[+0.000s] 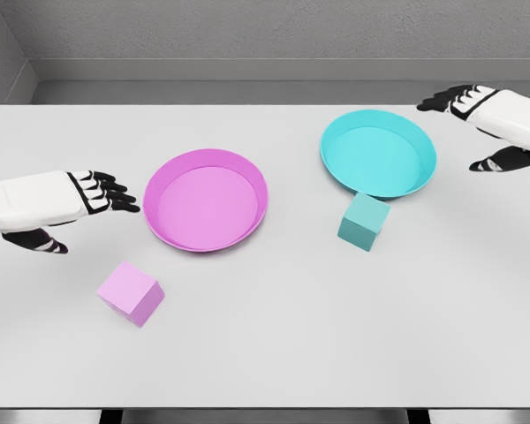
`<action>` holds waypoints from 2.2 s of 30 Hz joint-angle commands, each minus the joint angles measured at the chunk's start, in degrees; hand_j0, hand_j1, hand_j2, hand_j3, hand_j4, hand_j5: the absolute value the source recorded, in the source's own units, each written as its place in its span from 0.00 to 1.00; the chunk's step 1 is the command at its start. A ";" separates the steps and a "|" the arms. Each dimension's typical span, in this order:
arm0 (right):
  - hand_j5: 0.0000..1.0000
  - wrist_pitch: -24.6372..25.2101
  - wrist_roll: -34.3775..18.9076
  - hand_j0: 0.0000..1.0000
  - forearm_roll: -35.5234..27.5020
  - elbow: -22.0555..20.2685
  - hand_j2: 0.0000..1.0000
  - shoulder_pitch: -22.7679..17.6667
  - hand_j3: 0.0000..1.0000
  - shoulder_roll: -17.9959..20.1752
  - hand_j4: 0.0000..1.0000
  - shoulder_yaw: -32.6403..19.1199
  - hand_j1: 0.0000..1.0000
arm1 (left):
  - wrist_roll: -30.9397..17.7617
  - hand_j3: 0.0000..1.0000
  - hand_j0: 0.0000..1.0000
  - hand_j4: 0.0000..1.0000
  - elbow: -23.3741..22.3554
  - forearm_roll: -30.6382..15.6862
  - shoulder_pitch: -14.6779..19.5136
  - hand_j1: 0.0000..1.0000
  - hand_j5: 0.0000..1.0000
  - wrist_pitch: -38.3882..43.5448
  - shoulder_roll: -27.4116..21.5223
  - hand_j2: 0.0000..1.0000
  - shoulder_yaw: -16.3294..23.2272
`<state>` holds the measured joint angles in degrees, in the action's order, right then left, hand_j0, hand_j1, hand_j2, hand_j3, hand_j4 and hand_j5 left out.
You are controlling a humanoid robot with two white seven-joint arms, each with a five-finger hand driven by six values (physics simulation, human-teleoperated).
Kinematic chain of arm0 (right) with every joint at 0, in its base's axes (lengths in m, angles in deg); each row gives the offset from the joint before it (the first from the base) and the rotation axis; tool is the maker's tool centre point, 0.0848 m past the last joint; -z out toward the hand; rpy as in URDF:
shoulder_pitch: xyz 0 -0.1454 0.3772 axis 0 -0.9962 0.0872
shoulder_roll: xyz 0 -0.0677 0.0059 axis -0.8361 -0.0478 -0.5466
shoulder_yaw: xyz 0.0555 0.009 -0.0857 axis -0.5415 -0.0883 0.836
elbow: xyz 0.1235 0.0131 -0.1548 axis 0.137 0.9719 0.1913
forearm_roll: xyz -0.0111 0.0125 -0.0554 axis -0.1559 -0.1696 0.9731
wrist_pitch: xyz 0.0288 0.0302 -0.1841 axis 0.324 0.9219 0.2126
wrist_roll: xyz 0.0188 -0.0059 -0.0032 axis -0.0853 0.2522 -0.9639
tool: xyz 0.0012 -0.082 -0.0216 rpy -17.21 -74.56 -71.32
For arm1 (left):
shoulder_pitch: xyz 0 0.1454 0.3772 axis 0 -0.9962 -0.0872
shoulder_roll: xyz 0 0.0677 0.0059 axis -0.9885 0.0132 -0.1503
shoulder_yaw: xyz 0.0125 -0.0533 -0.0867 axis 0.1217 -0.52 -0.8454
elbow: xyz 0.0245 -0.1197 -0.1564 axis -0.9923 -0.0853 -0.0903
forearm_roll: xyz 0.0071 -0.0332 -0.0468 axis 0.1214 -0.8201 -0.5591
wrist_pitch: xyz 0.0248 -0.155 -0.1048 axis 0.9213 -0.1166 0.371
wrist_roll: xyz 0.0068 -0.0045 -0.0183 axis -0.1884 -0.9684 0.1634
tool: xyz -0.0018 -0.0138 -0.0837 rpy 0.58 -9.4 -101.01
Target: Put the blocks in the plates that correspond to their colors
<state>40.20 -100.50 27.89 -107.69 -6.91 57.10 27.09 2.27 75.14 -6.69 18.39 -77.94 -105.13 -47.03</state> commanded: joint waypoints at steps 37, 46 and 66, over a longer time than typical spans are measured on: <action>1.00 0.15 -4.68 1.00 10.97 -12.11 1.00 1.14 1.00 -2.41 1.00 14.68 1.00 | -2.91 1.00 1.00 1.00 0.59 -4.85 0.09 1.00 1.00 0.09 0.91 1.00 10.84; 1.00 0.15 -4.68 1.00 12.02 -11.93 1.00 1.67 1.00 -4.34 1.00 16.79 1.00 | -2.82 1.00 1.00 1.00 0.42 -1.42 0.44 1.00 1.00 1.16 2.93 1.00 10.93; 1.00 0.15 -4.68 1.00 16.33 -7.36 1.00 2.99 1.00 -6.63 1.00 19.34 1.00 | -2.82 1.00 1.00 1.00 0.06 -0.37 1.14 1.00 1.00 2.48 4.77 1.00 13.66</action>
<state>40.20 -105.21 44.34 -115.78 -3.92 50.61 45.97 -0.57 75.20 -6.71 19.53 -75.95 -100.38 -33.50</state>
